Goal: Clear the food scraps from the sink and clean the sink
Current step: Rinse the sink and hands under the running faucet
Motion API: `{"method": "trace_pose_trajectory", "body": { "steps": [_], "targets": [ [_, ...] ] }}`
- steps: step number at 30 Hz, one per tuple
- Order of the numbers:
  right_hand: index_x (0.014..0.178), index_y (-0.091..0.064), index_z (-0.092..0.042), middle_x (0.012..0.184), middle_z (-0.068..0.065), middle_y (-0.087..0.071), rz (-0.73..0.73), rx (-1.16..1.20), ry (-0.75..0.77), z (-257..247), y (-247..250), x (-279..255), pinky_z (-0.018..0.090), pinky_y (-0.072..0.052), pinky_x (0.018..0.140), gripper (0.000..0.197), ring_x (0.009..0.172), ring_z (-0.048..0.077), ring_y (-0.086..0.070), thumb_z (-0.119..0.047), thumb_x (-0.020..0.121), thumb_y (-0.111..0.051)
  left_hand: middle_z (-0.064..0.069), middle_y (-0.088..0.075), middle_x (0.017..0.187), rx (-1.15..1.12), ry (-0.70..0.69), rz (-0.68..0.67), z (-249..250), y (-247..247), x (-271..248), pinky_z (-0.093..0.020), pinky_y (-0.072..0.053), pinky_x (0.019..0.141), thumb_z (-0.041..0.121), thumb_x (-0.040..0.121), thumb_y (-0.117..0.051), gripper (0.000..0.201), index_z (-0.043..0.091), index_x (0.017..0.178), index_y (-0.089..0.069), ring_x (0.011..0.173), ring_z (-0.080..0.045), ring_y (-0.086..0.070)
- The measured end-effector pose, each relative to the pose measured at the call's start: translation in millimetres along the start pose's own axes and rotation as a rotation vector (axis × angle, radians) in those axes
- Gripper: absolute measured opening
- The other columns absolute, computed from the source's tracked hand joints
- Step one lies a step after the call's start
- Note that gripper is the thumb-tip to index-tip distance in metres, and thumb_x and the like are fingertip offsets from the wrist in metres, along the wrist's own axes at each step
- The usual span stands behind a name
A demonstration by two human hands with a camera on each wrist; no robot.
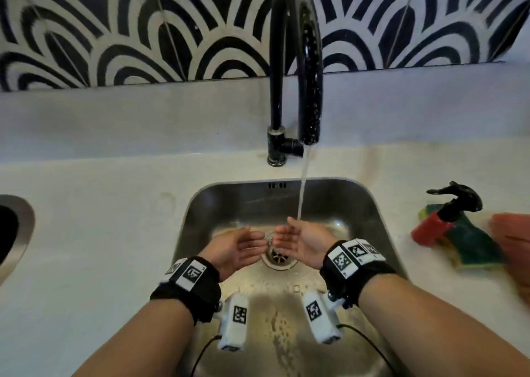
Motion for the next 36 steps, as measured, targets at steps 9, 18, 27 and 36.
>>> {"method": "trace_pose_trajectory", "body": {
  "steps": [9, 18, 27, 36],
  "targets": [
    [0.089, -0.062, -0.001, 0.072, 0.012, -0.069, 0.012, -0.004, 0.024, -1.4, 4.8, 5.6, 0.027, -0.058, 0.056, 0.036, 0.062, 0.018, -0.070, -0.028, 0.100, -0.042, -0.010, -0.067, 0.101, 0.007, 0.027, -0.037, -3.1, -5.5, 13.9, -0.028, -0.047, 0.089, 0.029, 0.102, -0.032, 0.038, 0.005, 0.104, -0.062, 0.091, -0.018, -0.064],
    [0.117, -0.061, 0.002, 0.121, 0.019, -0.063, -0.163, -1.291, -0.151, 45.7, 2.0, -43.7, 0.027, -0.049, 0.074, 0.038, 0.111, 0.033, -0.061, -0.026, 0.099, -0.043, -0.003, -0.074, 0.078, 0.060, 0.069, -0.100, -11.7, -21.5, 16.6, -0.019, -0.054, 0.061, 0.030, 0.101, -0.034, 0.039, 0.007, 0.094, -0.065, 0.069, -0.009, -0.071],
    [0.113, -0.064, -0.024, 0.112, -0.007, -0.065, 0.165, -1.522, 0.237, 26.0, 36.2, -98.2, 0.026, -0.047, 0.089, 0.027, 0.100, 0.012, -0.060, -0.039, 0.094, -0.050, -0.006, -0.065, 0.095, 0.111, 0.033, -0.163, -7.9, -44.8, 12.6, -0.018, -0.052, 0.058, 0.029, 0.102, -0.033, 0.037, 0.009, 0.093, -0.063, 0.080, -0.014, -0.065],
    [0.111, -0.063, -0.012, 0.111, 0.006, -0.065, 0.482, -1.513, 0.248, -0.1, 101.1, -120.6, 0.030, -0.045, 0.094, 0.026, 0.102, 0.019, -0.059, -0.027, 0.096, -0.048, -0.008, -0.067, 0.098, 0.086, 0.057, -0.188, -17.4, -79.3, 28.2, -0.019, -0.055, 0.062, 0.030, 0.102, -0.033, 0.040, 0.004, 0.097, -0.063, 0.079, -0.014, -0.069]
  ]
}}
Point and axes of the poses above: each hand's wrist, its own x-axis towards the middle knuckle, its own y-axis out of the back of the hand, z = x × y, the point moved 1 cm from there along x, towards the middle knuckle
